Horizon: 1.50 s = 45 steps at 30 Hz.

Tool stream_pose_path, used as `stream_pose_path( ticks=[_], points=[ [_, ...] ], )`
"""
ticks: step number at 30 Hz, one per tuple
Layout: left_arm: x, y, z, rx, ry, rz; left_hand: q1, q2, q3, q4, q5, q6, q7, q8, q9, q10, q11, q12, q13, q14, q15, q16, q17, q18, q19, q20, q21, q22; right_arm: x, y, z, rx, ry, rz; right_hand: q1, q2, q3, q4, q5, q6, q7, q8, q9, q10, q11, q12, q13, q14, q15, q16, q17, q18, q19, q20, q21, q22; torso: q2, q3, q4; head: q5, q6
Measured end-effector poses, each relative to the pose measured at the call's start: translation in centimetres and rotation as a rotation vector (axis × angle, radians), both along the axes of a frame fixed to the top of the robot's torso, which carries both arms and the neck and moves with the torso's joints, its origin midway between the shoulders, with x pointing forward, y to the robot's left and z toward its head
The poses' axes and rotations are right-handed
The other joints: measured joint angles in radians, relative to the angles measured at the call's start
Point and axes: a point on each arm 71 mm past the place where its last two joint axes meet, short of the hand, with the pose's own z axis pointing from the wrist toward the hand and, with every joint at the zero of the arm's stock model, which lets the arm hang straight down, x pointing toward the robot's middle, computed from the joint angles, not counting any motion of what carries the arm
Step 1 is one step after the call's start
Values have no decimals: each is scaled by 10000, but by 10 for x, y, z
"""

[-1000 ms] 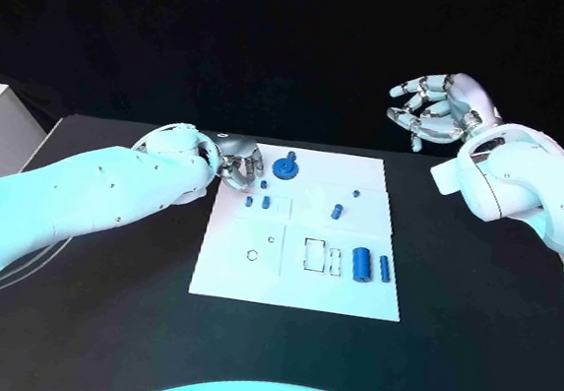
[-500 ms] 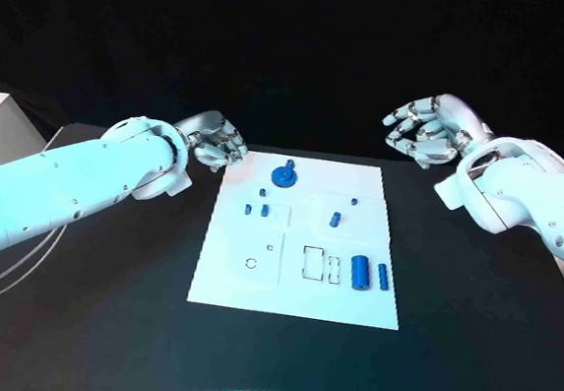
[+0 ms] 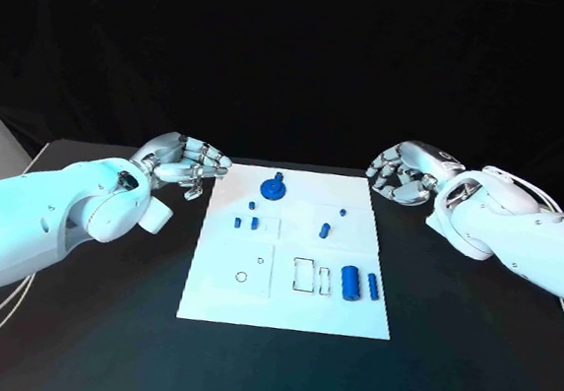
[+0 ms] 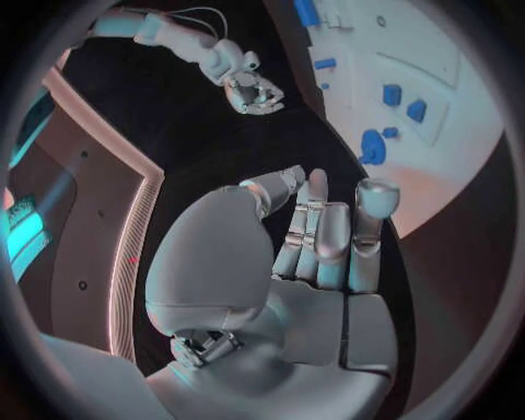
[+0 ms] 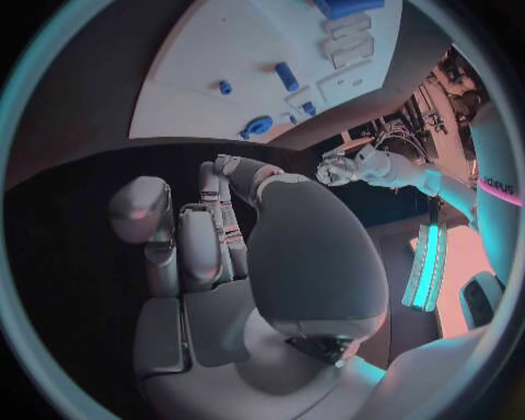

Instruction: Assemble the parts on the task board

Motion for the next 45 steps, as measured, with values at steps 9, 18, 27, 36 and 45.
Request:
stream_pose_path(
  ticks=[9,18,27,36,45],
  points=[
    [-29,-16,1,-2361,908,-761,0,0,12,68,0,-38,-35,230,53,-56,-25,338,155,239,-67,233,494,-155,405,-18,715,788,-5,15,-30,-1418,107,142,-422,-350,180,151,-335,-172,71,-327,-31,-626,299,-1373,-684,-3,183,292,205,1,94,95,199,223,-6,-19,14,-244,4],
    [-43,-29,5,-3404,1224,-1337,-280,-93,-111,278,0,-271,-52,337,62,-309,12,425,190,306,-62,234,402,-154,476,-18,789,883,-8,32,-54,-2164,216,213,-446,-374,213,175,-390,-184,59,-367,0,-763,331,-1655,-817,-4,254,394,275,1,101,183,278,313,5,-15,15,-231,-35],
    [-47,-31,6,-3722,1345,-1542,-280,-93,-125,315,0,-306,-17,338,62,-325,28,425,190,270,-27,234,348,-153,475,-18,789,874,-7,45,-57,-2394,-77,120,-512,-308,292,209,-443,24,101,-366,50,-762,331,-1859,-892,-3,253,483,281,1,102,184,355,357,12,-1,4,-214,-19],
    [-48,-32,6,-3807,1398,-1580,-319,-133,-153,344,0,-341,-53,337,61,-324,28,425,189,270,-27,234,349,-153,474,-18,789,879,-5,53,-59,-2360,-95,73,-552,-269,319,236,-473,43,122,-405,43,-872,441,-2082,-1032,35,290,483,131,1,48,238,142,230,13,-13,7,-253,-8],
    [-48,-32,6,-3832,1419,-1604,-319,-133,-153,343,0,-414,20,337,60,-361,65,425,188,270,-27,234,349,-153,474,-18,789,892,-3,58,-63,-2297,24,39,-657,-158,360,277,-491,163,139,-405,38,-825,399,-2120,-1062,35,290,387,-7,1,-23,308,-111,54,12,-12,4,-246,-28]
  ],
)
